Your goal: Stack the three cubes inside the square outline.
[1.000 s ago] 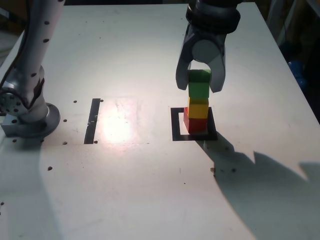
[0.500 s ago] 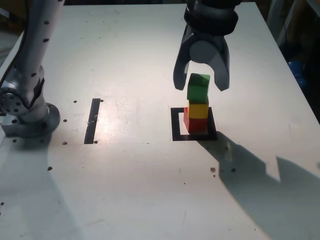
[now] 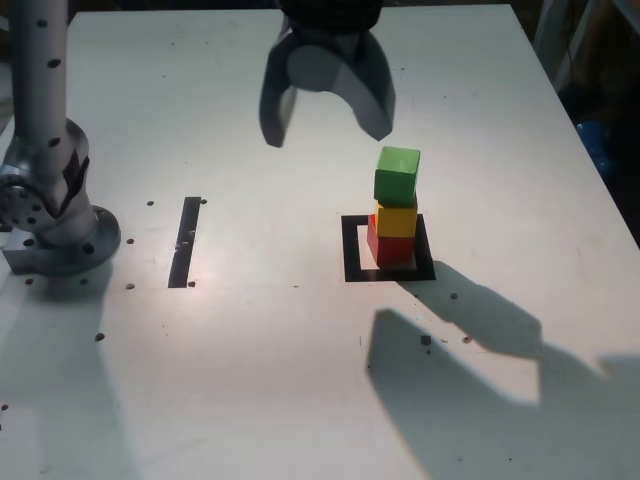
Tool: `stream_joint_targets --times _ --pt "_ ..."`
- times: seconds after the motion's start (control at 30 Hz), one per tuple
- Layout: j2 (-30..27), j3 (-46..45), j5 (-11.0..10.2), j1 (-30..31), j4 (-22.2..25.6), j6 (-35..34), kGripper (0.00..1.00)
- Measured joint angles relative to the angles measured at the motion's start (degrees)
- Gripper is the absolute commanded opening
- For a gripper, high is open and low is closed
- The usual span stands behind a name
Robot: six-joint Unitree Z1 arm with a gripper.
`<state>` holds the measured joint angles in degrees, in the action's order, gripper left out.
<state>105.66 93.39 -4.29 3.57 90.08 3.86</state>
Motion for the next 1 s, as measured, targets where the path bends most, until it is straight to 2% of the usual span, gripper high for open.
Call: stream_joint_targets --times 0.1,0.33,0.5,0.7,1.0 --pt "-2.4 -3.0 -0.1 0.6 -0.7 -0.6 1.0" --pt "-10.9 -16.4 -0.2 1.5 -4.5 -2.1 1.0" --pt "-14.6 -22.7 -0.6 1.5 -7.1 -2.3 1.0" --pt "-15.5 -27.8 -0.6 1.5 -10.7 -2.3 1.0" --pt "-15.5 -38.1 1.9 1.5 -20.6 -2.3 1.0"
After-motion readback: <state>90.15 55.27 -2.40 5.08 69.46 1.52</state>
